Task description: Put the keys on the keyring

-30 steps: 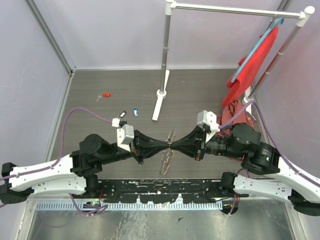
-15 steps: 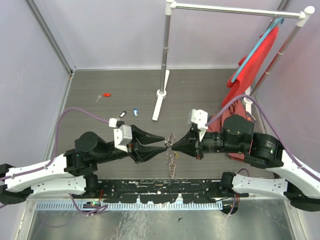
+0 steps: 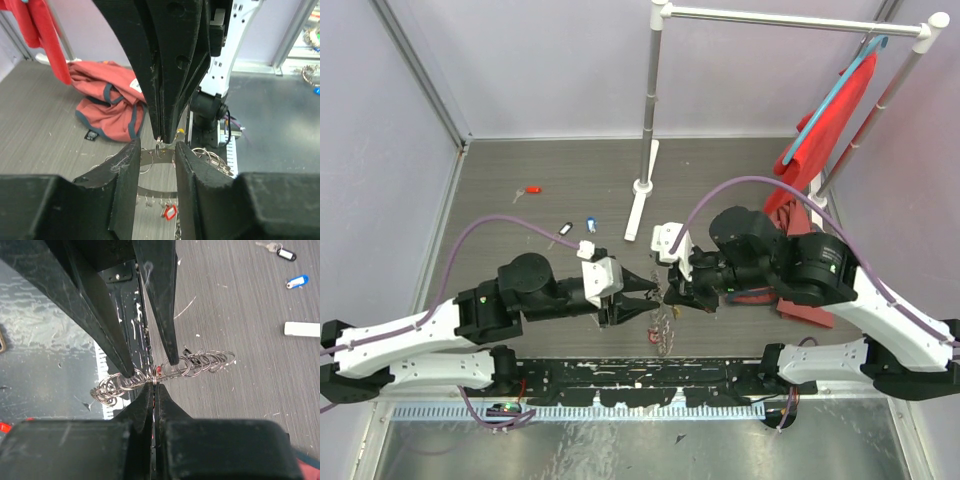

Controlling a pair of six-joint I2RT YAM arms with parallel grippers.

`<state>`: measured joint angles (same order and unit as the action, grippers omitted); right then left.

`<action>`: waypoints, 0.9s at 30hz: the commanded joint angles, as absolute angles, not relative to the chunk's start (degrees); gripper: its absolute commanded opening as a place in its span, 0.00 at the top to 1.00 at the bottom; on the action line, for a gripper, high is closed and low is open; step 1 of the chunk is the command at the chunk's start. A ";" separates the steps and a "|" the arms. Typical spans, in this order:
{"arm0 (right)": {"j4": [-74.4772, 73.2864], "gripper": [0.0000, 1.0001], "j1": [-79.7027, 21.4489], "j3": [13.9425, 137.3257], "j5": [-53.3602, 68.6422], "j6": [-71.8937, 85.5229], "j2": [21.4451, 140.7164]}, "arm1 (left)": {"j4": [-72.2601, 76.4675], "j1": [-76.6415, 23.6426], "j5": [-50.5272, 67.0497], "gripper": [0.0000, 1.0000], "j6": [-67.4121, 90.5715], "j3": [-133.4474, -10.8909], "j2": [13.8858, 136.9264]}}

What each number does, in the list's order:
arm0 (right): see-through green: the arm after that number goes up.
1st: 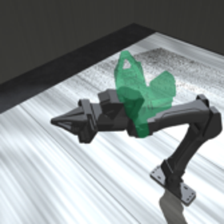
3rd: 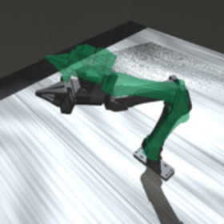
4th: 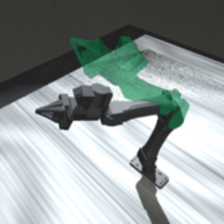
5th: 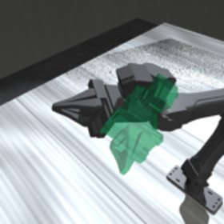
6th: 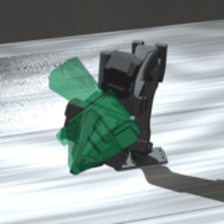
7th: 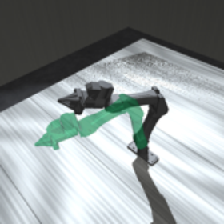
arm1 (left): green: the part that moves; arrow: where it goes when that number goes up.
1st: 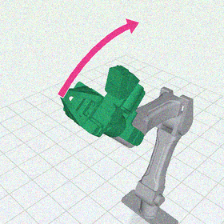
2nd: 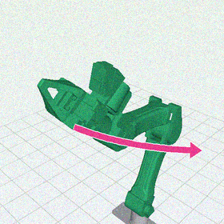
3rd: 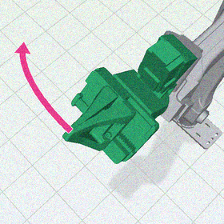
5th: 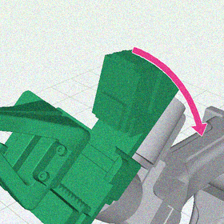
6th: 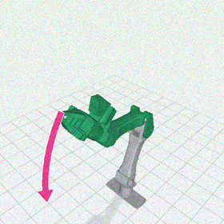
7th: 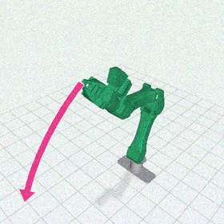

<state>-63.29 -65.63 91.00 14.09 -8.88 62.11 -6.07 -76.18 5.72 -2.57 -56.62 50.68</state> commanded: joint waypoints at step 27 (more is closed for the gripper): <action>-64.15 0.99 -65.74 93.93 15.90 -13.10 64.10 | -15.33 -76.28 6.74 0.71 -7.01 -64.93 57.26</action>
<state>-67.75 -65.60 93.32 14.48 -12.58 64.66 -15.75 -76.18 5.74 -6.98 -62.50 56.77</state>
